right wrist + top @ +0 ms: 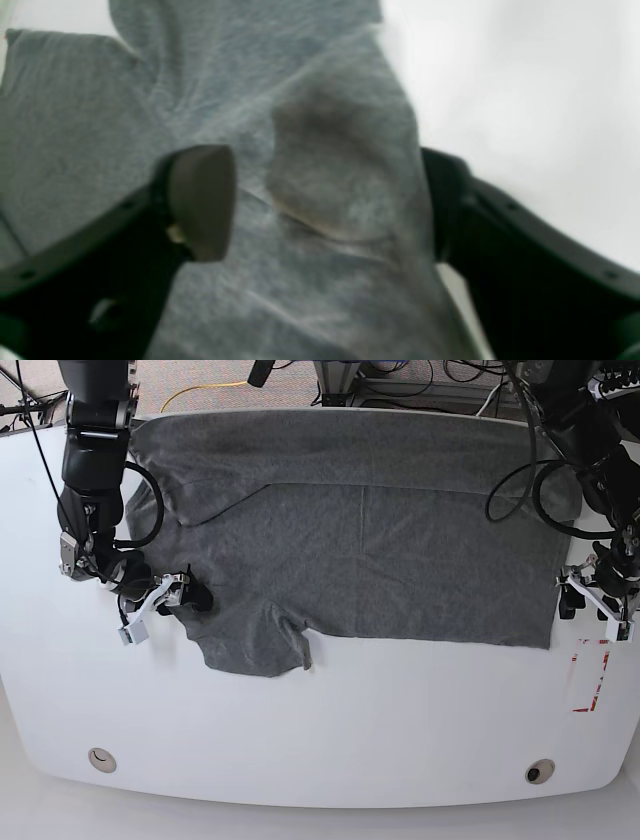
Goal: Fold the T-shirt properly
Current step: 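Lay the shirt flat and open both grippers, then move both grippers to the shirt's hem corners and pinch them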
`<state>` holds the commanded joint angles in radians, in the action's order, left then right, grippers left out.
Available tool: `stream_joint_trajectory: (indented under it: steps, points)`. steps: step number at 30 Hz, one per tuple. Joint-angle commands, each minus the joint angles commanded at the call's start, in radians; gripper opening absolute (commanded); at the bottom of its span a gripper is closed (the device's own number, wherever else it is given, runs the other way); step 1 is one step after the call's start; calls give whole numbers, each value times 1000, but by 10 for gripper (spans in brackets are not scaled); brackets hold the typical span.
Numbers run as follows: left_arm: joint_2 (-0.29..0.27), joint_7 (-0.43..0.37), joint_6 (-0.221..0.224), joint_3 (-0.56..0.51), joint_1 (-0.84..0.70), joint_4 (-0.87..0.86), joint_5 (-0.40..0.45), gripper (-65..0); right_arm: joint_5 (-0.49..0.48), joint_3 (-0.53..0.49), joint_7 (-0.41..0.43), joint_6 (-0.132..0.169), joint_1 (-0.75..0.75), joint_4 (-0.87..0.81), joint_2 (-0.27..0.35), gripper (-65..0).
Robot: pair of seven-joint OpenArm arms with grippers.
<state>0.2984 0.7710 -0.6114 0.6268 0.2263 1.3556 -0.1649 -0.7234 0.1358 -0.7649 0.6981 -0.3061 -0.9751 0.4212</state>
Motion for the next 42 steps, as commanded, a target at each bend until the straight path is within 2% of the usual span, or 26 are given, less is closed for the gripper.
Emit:
stream_joint_trajectory:
  steps: [2,4,6,10,12,16,20,27,33,36,39,40,42]
  points:
    - [0,-11,40,0,32,-35,0,-217,0,-2,0,0,-2,0,-9,-452]
    - [2,-20,60,0,51,-84,0,-217,0,-12,-2,0,-14,0,-14,-506]
    - [2,-38,63,0,71,-137,0,-215,0,-34,-2,0,-20,0,-12,-568]
    - [2,-78,64,-20,103,-201,0,-187,0,-46,-2,0,-21,0,-11,-633]
    - [5,-87,80,-49,120,-235,0,-138,0,-46,-2,0,-21,0,-11,-642]
    - [20,-124,180,-106,146,-301,-2,-75,0,-41,-2,0,-21,0,-11,-642]
    - [21,-143,184,-153,180,-379,-3,-69,0,-41,-2,0,-21,-2,-11,-642]
    - [20,-201,184,-157,216,-508,-2,-69,-2,-40,0,0,-21,-2,-11,-642]
    - [15,-210,184,-160,239,-559,-2,-72,-2,-40,0,0,-23,-2,-11,-644]
    - [15,-213,172,-199,258,-608,-6,-129,-2,-40,0,0,-25,-12,-9,-645]
    - [15,-236,109,-252,261,-641,-6,-260,-2,-40,0,0,-20,-58,-9,-645]
    - [15,-244,100,-262,261,-647,-6,-293,-2,-40,0,0,-20,-66,-9,-645]
    - [15,-261,94,-284,261,-644,-5,-413,-2,-40,-5,0,-21,-81,-9,-645]
